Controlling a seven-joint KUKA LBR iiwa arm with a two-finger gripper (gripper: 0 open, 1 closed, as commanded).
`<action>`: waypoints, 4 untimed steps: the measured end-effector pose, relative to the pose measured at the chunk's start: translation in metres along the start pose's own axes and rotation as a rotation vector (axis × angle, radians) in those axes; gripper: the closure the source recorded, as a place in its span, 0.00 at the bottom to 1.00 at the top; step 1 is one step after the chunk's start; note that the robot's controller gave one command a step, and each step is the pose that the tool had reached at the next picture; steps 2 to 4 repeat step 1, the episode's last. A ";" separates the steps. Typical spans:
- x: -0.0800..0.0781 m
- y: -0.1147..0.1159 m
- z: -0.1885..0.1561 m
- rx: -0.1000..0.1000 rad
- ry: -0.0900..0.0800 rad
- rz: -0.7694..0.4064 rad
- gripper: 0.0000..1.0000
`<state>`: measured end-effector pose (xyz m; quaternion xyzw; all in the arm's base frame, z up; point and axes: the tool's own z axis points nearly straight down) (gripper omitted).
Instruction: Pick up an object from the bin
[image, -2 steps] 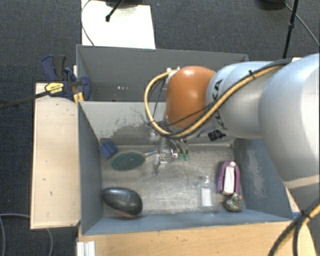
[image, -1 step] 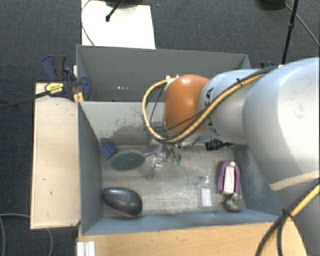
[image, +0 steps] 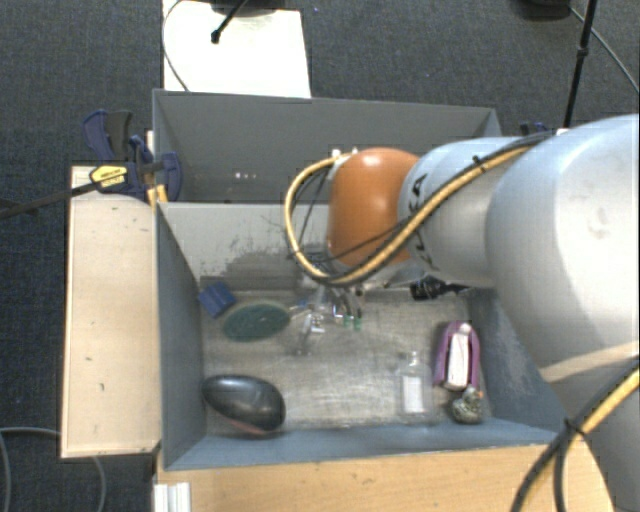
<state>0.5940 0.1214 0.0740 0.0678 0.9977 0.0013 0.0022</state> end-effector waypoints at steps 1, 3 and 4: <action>-0.001 0.000 -0.001 -0.001 -0.004 0.000 1.00; -0.001 0.000 -0.001 -0.001 -0.004 0.000 1.00; -0.001 0.000 -0.001 -0.001 -0.004 0.000 1.00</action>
Offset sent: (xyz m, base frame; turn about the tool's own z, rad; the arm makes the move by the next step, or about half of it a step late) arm 0.0000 0.0000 0.0000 0.0000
